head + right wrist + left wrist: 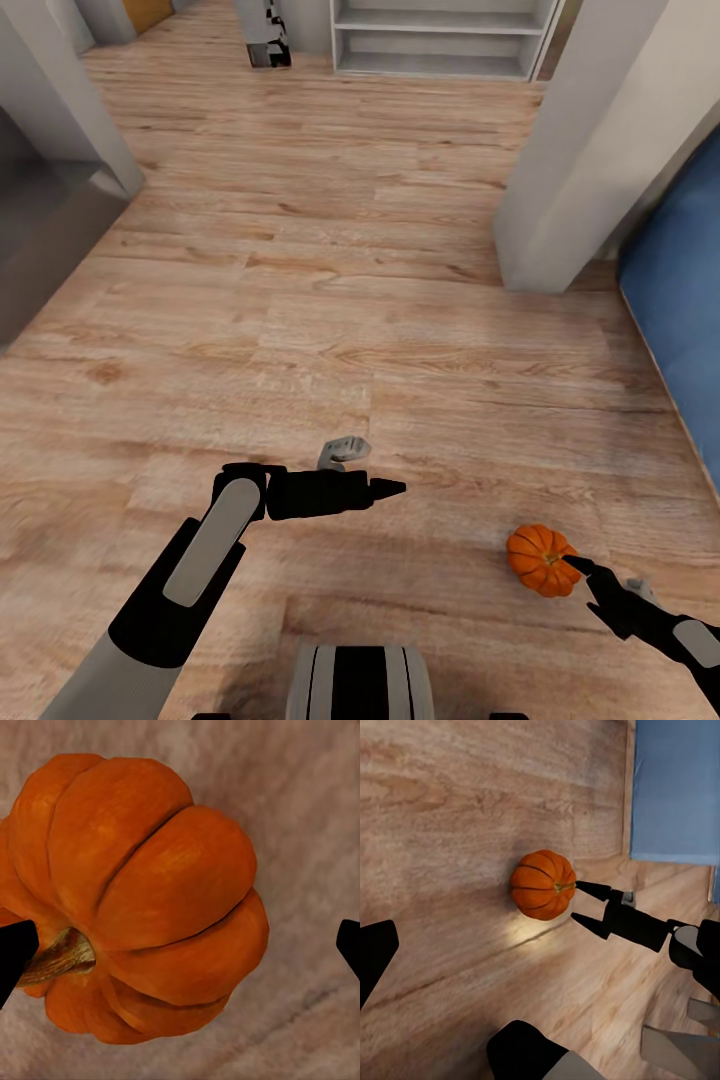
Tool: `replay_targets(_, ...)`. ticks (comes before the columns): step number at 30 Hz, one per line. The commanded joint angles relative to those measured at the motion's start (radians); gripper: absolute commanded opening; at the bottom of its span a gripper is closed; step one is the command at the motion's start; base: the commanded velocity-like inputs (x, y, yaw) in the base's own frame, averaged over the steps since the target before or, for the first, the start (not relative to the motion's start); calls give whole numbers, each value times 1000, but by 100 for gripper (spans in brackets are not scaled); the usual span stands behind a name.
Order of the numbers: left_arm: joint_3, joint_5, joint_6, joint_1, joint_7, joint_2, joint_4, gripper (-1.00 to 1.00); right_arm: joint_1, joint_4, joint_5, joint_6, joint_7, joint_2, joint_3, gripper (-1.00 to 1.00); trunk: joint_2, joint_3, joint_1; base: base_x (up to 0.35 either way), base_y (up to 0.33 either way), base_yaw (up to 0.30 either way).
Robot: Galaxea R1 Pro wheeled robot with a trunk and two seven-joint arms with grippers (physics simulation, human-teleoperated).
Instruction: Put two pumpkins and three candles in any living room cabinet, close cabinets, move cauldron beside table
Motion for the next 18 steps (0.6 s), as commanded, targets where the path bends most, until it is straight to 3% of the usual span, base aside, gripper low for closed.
replay_targets(1, -1, 10, 1, -1, 10, 1, -1, 100, 0, 0, -3, 8, 4, 0, -6, 100, 0, -1, 0, 0, 0, 0)
replay_targets(13, -1, 10, 1, -1, 10, 1, 0, 100, 0, 1, 4, 11, 38, -5, -4, 100, -1, -16, 2, 0, 0, 0)
replay_targets(18, -2, 10, 1, -1, 10, 1, 0, 100, 0, 2, 5, 11, 38, -5, -4, 100, -2, -35, 4, 0, 0, 0)
